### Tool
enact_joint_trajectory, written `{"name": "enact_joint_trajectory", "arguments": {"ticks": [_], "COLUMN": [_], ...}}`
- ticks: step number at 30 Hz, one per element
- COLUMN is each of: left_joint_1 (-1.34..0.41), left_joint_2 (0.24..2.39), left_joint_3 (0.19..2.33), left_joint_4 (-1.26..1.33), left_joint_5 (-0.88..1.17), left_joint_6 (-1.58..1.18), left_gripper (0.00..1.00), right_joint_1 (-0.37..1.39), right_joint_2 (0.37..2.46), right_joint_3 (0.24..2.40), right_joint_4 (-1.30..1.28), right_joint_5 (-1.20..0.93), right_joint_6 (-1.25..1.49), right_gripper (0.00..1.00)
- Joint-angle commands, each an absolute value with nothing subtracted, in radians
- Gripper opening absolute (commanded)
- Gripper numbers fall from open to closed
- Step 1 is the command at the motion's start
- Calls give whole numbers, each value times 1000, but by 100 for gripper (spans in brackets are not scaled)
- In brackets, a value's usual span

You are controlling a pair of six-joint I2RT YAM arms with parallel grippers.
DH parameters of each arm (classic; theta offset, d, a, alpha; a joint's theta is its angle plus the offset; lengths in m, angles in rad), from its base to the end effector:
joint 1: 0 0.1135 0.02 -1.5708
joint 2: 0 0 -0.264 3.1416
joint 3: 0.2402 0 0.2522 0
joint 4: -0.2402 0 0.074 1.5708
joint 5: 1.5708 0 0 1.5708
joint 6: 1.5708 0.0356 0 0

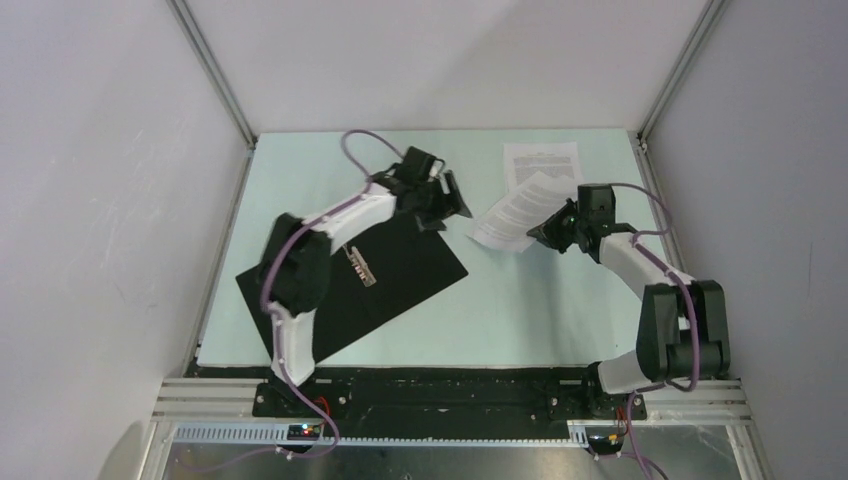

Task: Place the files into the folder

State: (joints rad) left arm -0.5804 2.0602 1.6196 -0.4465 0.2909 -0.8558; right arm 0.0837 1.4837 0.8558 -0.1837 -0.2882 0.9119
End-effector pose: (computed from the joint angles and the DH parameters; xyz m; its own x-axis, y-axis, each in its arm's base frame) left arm 0.3787 -0.2605 0.2125 -0.9361 -0.2512 -0.2462 -0.0458 0.7811 -0.6227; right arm 0.3030 0.0356 0.2027 -0.6601 0.7054 -0.2584 0.4031 0.6229 0.6705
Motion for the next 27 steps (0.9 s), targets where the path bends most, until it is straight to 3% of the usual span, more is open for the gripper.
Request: {"name": "enact_joint_trajectory", "arguments": {"ticks": [1,6,11,27], "left_joint_1": [-495,-418,-361,-282], "left_joint_2": [1758,1525,1436,1711], "left_joint_3": [1398,1134,1004,1154], "left_joint_4": [-472,-548,-595,-611], "left_joint_5": [8,-280,-360,-289], "left_joint_6": [-885,-910,-903,-704], "left_gripper": [76,71,64,48], "right_joint_1": [106,130,151,163], "right_joint_2": [1379,1336,1311,1248], "right_joint_3": [919,963,1019,1039], "right_joint_4": [-274,-331,-358,-349], "right_joint_5": [-252,-246,-246,-299], "right_joint_6": [850,806,784,777], "right_gripper": [0,0,0,0]}}
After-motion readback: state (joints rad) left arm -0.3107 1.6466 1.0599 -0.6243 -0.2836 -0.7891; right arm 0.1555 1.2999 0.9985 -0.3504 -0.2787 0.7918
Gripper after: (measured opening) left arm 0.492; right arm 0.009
